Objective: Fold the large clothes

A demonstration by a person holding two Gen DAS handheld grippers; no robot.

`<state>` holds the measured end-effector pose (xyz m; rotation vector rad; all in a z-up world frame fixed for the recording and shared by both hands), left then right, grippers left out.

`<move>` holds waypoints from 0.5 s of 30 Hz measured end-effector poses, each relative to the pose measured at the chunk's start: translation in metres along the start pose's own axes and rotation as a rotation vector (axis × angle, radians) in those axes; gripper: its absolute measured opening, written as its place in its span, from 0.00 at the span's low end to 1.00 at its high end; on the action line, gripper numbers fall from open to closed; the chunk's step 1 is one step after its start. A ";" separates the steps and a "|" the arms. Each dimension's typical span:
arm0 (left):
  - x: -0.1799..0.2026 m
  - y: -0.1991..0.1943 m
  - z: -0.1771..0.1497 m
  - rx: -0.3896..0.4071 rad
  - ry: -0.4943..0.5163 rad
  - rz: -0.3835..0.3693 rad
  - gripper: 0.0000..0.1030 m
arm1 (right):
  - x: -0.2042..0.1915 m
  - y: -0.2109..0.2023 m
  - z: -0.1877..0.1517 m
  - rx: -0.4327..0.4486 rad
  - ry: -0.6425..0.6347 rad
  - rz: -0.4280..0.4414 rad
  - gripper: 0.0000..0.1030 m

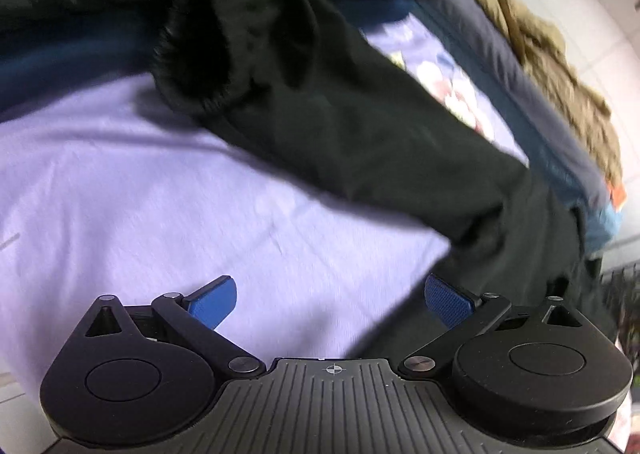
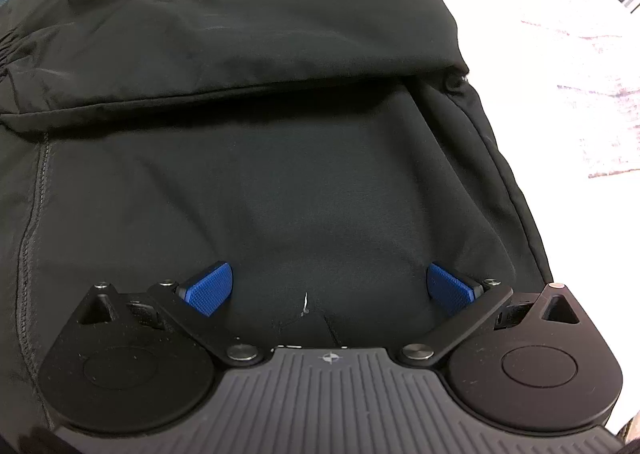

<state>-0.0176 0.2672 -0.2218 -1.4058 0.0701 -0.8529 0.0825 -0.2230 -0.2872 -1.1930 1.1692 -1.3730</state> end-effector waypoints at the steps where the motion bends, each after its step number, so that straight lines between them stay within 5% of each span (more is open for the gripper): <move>1: -0.003 -0.003 0.006 0.016 -0.010 -0.012 1.00 | 0.001 -0.001 -0.003 0.002 0.012 0.004 0.99; 5: -0.013 -0.005 0.030 0.083 -0.030 -0.006 1.00 | -0.001 -0.008 -0.016 0.021 0.028 0.036 0.99; 9: -0.034 -0.018 0.059 0.171 -0.010 0.113 1.00 | -0.013 -0.019 -0.031 0.024 0.028 0.077 0.99; 15: -0.054 -0.007 0.098 0.156 0.080 0.175 1.00 | -0.027 -0.027 -0.037 0.030 0.025 0.094 0.99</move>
Point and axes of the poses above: each gripper's, at about its wrist camera, not at the fingertips, and y roughly the way its jaws point, x to its right, z to its top, the point moved 6 cm from there along y, roughly the way its jaws point, and after that the axes turned 10 degrees about -x, right-handed, at the moved point
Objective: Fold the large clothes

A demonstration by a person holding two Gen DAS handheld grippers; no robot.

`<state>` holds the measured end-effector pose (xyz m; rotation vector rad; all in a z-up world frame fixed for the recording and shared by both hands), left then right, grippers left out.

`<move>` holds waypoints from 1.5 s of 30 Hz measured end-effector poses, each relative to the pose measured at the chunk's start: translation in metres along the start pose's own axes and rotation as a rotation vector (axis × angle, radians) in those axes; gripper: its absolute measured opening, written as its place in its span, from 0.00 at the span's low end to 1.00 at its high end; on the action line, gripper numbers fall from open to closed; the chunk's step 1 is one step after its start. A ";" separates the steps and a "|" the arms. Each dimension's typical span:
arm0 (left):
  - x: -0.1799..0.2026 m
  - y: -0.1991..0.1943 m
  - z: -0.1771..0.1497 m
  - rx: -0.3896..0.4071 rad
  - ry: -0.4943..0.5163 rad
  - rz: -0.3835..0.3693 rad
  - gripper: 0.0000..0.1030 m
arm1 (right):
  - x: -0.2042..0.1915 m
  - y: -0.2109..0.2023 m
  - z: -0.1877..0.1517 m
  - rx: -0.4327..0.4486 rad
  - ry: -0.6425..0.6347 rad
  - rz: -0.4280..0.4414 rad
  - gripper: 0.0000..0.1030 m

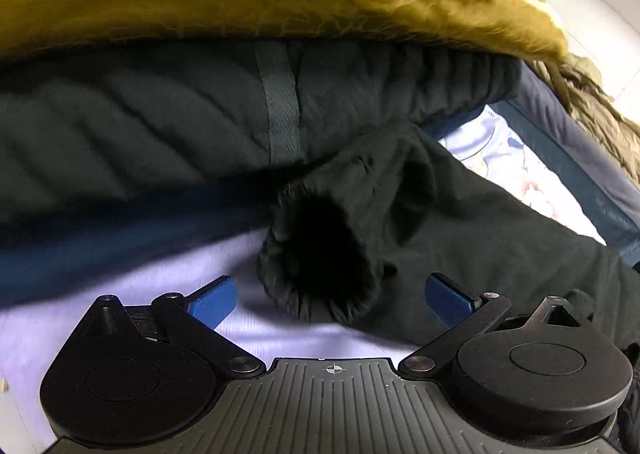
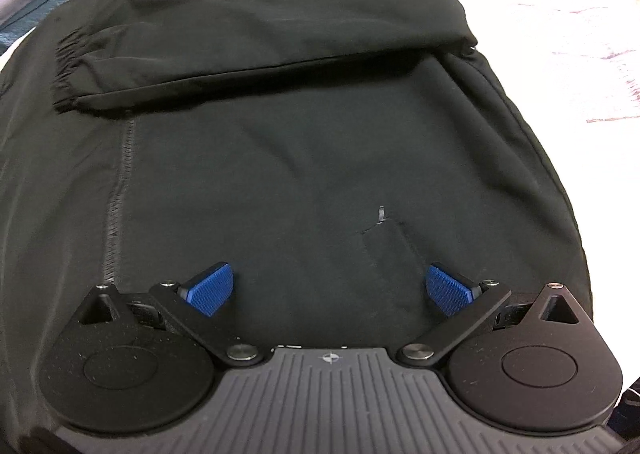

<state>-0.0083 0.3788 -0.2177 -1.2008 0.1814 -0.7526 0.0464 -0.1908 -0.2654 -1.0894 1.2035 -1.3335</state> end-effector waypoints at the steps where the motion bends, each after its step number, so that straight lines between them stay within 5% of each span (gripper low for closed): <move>1: 0.001 0.003 0.004 0.000 0.012 -0.012 1.00 | -0.002 0.000 0.000 0.000 -0.004 -0.007 0.99; 6: 0.010 0.010 0.015 0.020 0.027 -0.095 1.00 | -0.003 -0.004 0.004 0.011 -0.007 -0.012 0.98; 11: 0.020 0.014 0.011 -0.004 0.063 -0.087 1.00 | -0.020 -0.014 -0.007 0.001 -0.008 -0.027 0.95; 12: 0.022 0.013 0.009 -0.014 0.070 -0.086 0.98 | -0.021 -0.017 -0.008 0.000 -0.006 -0.024 0.95; 13: 0.023 0.011 0.007 -0.023 0.080 -0.074 0.85 | -0.021 -0.016 -0.006 0.001 -0.005 -0.020 0.95; 20: 0.051 -0.014 0.006 -0.011 0.099 -0.099 0.76 | -0.020 -0.011 -0.001 -0.008 0.000 0.019 0.91; 23: 0.078 -0.028 0.008 -0.004 0.108 -0.163 0.70 | -0.018 -0.008 0.002 -0.012 0.002 0.033 0.91; 27: 0.138 -0.051 0.009 -0.005 0.203 -0.277 0.66 | -0.015 -0.006 0.009 -0.012 0.018 0.060 0.91; 31: 0.215 -0.065 -0.011 -0.116 0.236 -0.495 0.65 | -0.012 -0.009 0.015 -0.005 0.032 0.102 0.91; 36: 0.320 -0.069 -0.043 -0.194 0.376 -0.619 0.65 | -0.006 -0.011 0.018 0.005 0.071 0.143 0.91; 41: 0.415 -0.058 -0.072 -0.231 0.496 -0.665 0.64 | 0.008 -0.013 0.015 0.009 0.119 0.163 0.91; 45: 0.458 -0.040 -0.118 -0.310 0.619 -0.609 0.69 | 0.023 -0.014 0.009 0.012 0.165 0.169 0.91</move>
Point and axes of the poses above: each gripper's, at about its wrist camera, not at the fingertips, and y roughly the way its jaws point, x to its right, z to its top, the point moved 6 cm from there along y, roughly the way its jaws point, and after that the axes turned 10 degrees about -x, right-handed, at the moved point
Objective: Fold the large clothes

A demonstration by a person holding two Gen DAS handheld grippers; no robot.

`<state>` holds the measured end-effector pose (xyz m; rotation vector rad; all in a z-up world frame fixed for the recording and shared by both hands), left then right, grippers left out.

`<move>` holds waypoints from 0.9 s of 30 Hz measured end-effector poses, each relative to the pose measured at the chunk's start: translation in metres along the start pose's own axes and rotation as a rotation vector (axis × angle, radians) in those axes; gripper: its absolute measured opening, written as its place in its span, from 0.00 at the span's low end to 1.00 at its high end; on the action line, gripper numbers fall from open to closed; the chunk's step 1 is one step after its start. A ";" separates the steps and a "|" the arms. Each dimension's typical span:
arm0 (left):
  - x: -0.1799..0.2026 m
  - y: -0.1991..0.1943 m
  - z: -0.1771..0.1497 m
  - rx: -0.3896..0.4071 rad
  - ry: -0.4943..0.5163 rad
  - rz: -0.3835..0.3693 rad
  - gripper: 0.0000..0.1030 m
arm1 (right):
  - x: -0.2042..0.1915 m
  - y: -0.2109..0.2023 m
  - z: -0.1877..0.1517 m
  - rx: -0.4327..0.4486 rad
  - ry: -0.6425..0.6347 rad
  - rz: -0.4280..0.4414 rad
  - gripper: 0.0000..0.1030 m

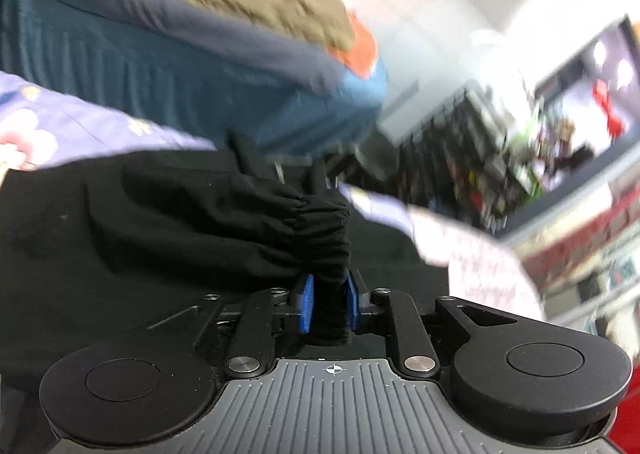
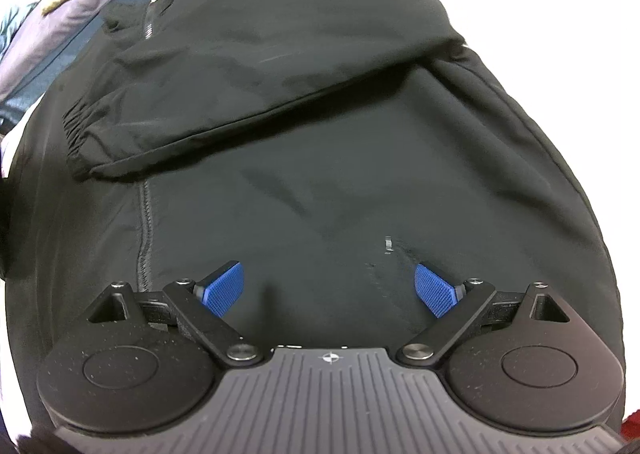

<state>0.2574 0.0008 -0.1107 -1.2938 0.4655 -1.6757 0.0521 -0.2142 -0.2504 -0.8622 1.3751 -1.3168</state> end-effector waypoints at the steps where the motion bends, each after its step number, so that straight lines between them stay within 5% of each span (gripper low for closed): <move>1: 0.004 0.016 -0.001 -0.044 0.019 0.016 0.79 | 0.004 0.000 0.000 -0.002 0.010 0.000 0.91; 2: 0.006 0.028 0.000 -0.081 0.024 0.031 0.83 | 0.007 -0.001 -0.001 -0.004 0.019 0.001 0.91; 3: 0.006 0.038 -0.004 -0.113 0.028 0.042 0.99 | 0.009 -0.001 -0.001 -0.005 0.027 0.002 0.91; 10: 0.033 0.069 -0.060 -0.252 0.206 0.143 1.00 | 0.015 -0.004 -0.005 0.003 0.028 -0.012 0.91; 14: 0.044 0.060 -0.100 -0.269 0.305 0.122 1.00 | 0.013 -0.005 -0.003 0.027 0.013 -0.028 0.91; 19: 0.000 0.047 -0.137 -0.295 0.172 0.116 1.00 | 0.000 -0.009 0.008 0.049 -0.036 -0.021 0.91; 27: -0.111 -0.003 -0.171 -0.264 -0.065 0.290 1.00 | -0.080 -0.009 0.042 0.094 -0.228 0.127 0.80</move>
Point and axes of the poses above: each gripper's, at about its wrist camera, not at the fingertips, and y roughly the way its jaws point, x to its right, z to its top, the point moved 6 cm from there along y, roughly the way its jaws point, and after that the axes turned 10 degrees about -x, right-handed, at the moved point
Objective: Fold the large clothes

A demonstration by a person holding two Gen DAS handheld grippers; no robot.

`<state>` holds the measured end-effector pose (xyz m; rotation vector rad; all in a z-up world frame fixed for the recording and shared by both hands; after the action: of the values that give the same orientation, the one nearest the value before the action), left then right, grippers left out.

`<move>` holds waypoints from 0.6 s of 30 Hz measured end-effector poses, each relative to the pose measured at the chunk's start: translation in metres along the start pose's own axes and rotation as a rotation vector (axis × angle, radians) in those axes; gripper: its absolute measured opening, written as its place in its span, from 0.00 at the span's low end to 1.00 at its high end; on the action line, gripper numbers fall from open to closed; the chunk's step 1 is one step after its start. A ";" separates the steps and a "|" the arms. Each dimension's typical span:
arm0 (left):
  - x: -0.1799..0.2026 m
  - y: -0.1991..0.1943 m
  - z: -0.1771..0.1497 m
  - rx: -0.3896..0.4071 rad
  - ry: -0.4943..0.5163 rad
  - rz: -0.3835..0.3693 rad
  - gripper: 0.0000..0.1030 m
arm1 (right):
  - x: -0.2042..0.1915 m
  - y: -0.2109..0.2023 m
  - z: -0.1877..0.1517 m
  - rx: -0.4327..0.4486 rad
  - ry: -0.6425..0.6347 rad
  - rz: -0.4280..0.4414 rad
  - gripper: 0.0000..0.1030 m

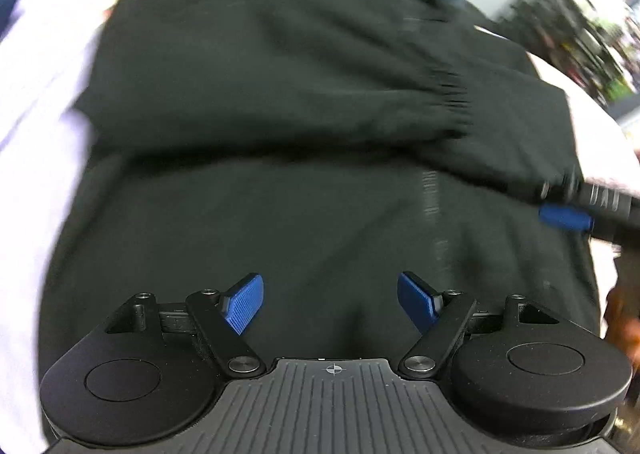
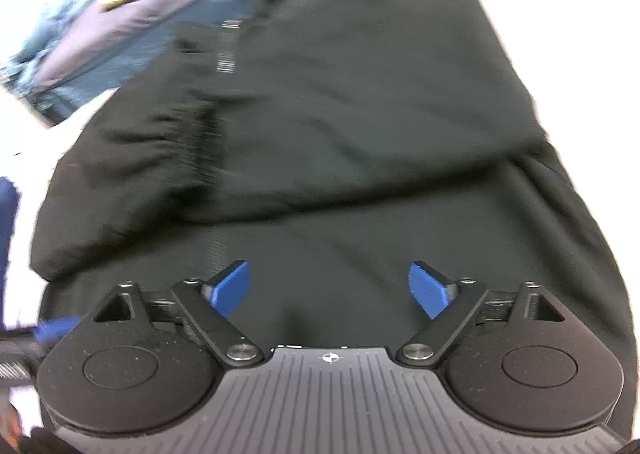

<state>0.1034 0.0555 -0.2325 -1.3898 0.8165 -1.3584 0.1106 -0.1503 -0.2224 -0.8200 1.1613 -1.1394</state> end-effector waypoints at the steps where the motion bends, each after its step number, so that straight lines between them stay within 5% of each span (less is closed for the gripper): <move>1: -0.013 -0.004 -0.006 0.007 -0.023 0.010 1.00 | -0.010 0.006 0.008 -0.004 -0.008 0.019 0.78; 10: -0.101 -0.029 -0.054 0.039 -0.251 0.075 1.00 | -0.076 0.047 0.063 0.019 -0.107 0.025 0.50; 12: -0.112 -0.033 -0.059 0.050 -0.283 0.070 1.00 | -0.081 0.056 0.070 -0.006 -0.102 0.043 0.20; 18: -0.124 -0.035 -0.066 0.070 -0.310 0.041 1.00 | -0.075 0.043 0.072 0.095 -0.054 -0.101 0.14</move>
<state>0.0148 0.1695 -0.2461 -1.4741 0.5829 -1.0943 0.1903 -0.0715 -0.2254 -0.8389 1.0234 -1.2389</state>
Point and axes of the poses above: each gripper's, at about its wrist camera, not at the fingertips, and y roughly the way its jaws point, x to its right, z to its top, the point moved 6 cm from there along y, roughly the way its jaws point, and after that the axes turned 10 degrees about -x, right-handed, at the moved point
